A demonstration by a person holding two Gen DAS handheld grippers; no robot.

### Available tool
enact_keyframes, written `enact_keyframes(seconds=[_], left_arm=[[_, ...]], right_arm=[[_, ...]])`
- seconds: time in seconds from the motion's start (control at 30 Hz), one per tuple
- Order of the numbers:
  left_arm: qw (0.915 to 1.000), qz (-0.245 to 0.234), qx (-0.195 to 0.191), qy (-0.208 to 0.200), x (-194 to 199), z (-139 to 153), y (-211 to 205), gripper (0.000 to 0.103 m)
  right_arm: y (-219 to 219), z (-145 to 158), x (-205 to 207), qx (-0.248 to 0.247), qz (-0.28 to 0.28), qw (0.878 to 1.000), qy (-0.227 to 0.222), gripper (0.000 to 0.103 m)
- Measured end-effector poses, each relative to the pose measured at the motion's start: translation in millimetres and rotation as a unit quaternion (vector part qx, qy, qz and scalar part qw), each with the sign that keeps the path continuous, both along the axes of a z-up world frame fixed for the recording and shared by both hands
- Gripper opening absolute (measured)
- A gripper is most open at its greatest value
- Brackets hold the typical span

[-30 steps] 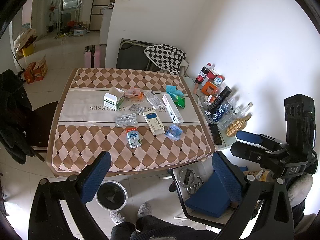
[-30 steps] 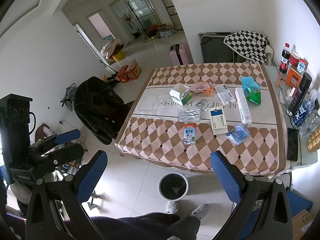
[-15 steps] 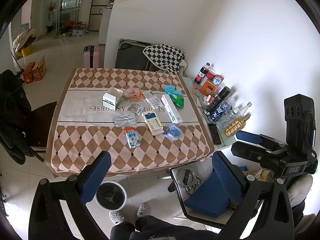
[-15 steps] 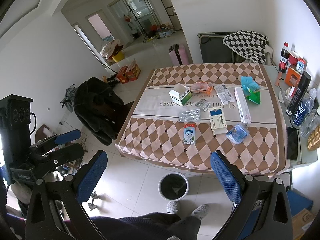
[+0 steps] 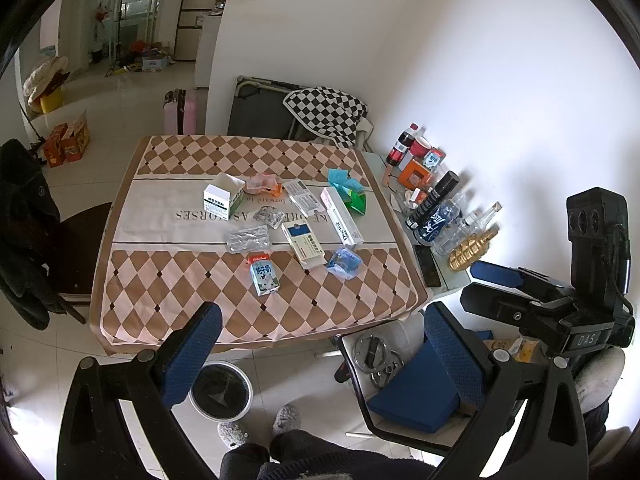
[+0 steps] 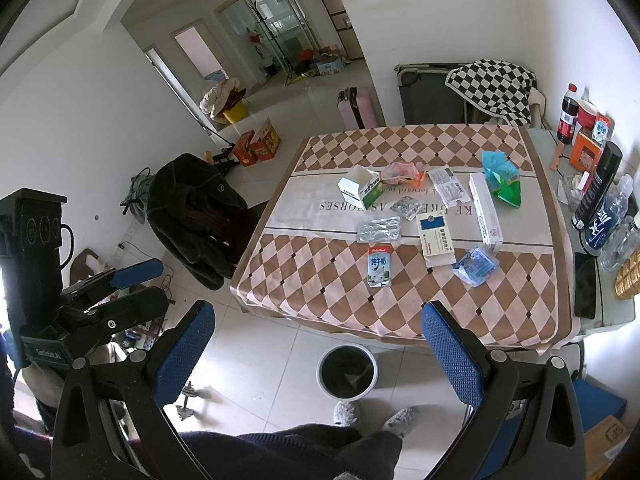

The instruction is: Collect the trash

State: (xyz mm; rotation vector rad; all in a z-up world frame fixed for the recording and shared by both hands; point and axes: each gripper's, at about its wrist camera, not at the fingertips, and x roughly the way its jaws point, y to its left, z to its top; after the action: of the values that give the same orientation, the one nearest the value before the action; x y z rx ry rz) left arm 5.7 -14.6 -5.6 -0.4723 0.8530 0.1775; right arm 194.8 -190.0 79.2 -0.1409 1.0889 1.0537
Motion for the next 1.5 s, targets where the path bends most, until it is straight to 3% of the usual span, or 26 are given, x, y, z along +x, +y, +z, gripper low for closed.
enact_keyframes(seconds=[0.53, 0.7, 0.8, 1.0, 1.13, 1.37, 1.5], left_arm=[[1.0000, -0.002, 0.000, 0.008, 9.5, -4.1, -3.5, 0.103], [0.9963, 0.047, 0.051, 0.051, 48.1, -31.5, 16.7, 0.103], [0.9877, 0.089, 0.083, 0.098, 88.9, -66.0, 27.1, 0.103], [0.9722, 0.127, 0.048, 0.190, 187.3, -163.3, 42.9, 0.103], [0.9541, 0.156, 0.035, 0.253, 246.5, -227.2, 56.8, 0.103], [0.9193, 0.186, 0.001, 0.347, 325.8, -314.5, 77.2, 0.103], [0.9140, 0.176, -0.063, 0.360, 350.7, -339.0, 73.8, 0.103]], right_arm=[[17.0, -5.6, -5.0, 0.003, -0.026, 1.000, 0.007, 0.103], [22.2, -28.4, 23.0, -0.015, -0.100, 0.995, 0.011, 0.103], [24.9, -60.2, 57.8, -0.050, -0.150, 0.987, 0.013, 0.103], [35.4, -153.6, 188.0, -0.154, -0.213, 0.965, 0.014, 0.101], [65.2, -237.7, 285.0, -0.219, -0.195, 0.955, 0.031, 0.084], [130.2, -363.7, 381.9, -0.302, -0.114, 0.944, 0.068, 0.078], [138.6, -400.0, 399.9, -0.317, -0.082, 0.941, 0.089, 0.039]])
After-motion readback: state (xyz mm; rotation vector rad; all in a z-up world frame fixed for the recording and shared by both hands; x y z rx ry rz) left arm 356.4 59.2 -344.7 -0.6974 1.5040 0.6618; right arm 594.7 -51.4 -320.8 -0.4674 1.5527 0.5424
